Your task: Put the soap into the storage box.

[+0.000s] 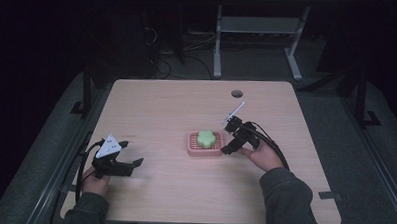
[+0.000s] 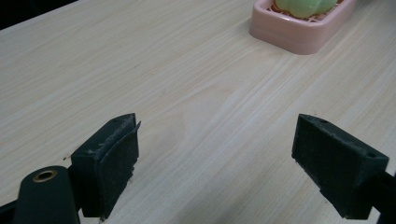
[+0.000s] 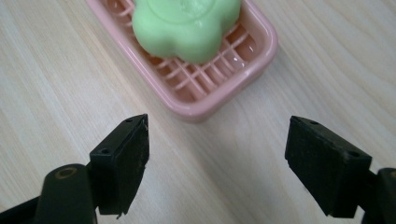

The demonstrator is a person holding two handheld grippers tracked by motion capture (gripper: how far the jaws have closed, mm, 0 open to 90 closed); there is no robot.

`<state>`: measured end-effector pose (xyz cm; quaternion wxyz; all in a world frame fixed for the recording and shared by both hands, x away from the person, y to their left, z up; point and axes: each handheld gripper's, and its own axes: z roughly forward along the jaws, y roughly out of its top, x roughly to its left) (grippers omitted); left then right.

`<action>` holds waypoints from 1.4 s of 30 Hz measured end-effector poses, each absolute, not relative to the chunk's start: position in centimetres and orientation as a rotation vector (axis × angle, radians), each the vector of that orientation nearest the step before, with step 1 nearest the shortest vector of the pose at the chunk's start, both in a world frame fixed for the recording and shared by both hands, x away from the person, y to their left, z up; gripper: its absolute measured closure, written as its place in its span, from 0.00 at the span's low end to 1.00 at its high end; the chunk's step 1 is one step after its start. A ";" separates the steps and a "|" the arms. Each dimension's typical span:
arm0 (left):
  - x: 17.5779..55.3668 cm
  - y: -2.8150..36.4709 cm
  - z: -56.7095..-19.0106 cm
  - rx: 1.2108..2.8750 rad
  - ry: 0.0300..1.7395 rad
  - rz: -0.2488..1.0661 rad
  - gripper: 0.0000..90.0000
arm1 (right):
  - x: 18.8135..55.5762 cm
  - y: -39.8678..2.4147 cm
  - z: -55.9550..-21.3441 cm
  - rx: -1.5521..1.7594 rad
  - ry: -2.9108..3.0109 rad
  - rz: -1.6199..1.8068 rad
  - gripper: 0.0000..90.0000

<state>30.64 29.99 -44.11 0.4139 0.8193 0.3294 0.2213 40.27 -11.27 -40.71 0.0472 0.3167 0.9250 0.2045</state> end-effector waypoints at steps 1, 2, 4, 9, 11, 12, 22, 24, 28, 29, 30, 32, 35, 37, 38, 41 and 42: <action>30.6 30.0 -44.1 2.061 0.827 0.557 0.16 | 40.2 -11.4 -40.8 0.972 2.818 0.622 0.24; 30.6 30.0 -44.1 2.063 0.824 0.559 0.16 | 40.2 -11.6 -40.9 0.973 2.822 0.620 0.24; 30.7 30.0 -44.1 2.064 0.824 0.558 0.16 | 40.1 -11.9 -41.0 0.987 2.814 0.623 0.24; 30.6 30.0 -44.1 2.062 0.830 0.556 0.16 | 39.9 -12.2 -40.8 0.993 2.817 0.630 0.24; 30.6 30.0 -44.1 2.063 0.829 0.557 0.16 | 39.7 -12.2 -40.7 0.985 2.817 0.632 0.24; 30.6 30.0 -44.1 2.062 0.829 0.557 0.16 | 39.6 -12.3 -40.7 0.984 2.820 0.631 0.24; 30.6 30.0 -44.2 2.069 0.828 0.555 0.16 | 39.0 -13.4 -41.3 1.020 2.824 0.624 0.24; 30.6 29.9 -44.2 2.071 0.828 0.556 0.16 | 38.9 -13.7 -41.4 1.022 2.820 0.622 0.24; 30.6 29.9 -44.2 2.073 0.829 0.554 0.16 | 38.6 -14.2 -41.4 1.031 2.818 0.610 0.24; 30.6 30.0 -44.2 2.072 0.828 0.555 0.16 | 38.5 -14.3 -41.3 1.032 2.815 0.625 0.24; 30.6 30.0 -44.2 2.073 0.827 0.556 0.16 | 38.4 -14.4 -41.3 1.033 2.815 0.631 0.24; 30.6 30.0 -44.2 2.074 0.830 0.555 0.16 | 38.2 -14.7 -41.3 1.044 2.807 0.636 0.23; 30.6 30.0 -44.2 2.073 0.829 0.557 0.16 | 37.9 -15.2 -41.4 1.049 2.809 0.635 0.23; 30.6 30.0 -44.2 2.072 0.830 0.554 0.16 | 37.6 -15.4 -41.5 1.046 2.804 0.638 0.23; 30.6 30.0 -44.2 2.072 0.831 0.552 0.16 | 37.5 -15.6 -41.5 1.049 2.800 0.639 0.23; 30.6 29.9 -44.2 2.074 0.832 0.553 0.16 | 37.3 -16.0 -41.7 1.061 2.801 0.620 0.23; 30.6 29.9 -44.2 2.074 0.832 0.553 0.16 | 37.1 -16.2 -41.7 1.061 2.798 0.617 0.23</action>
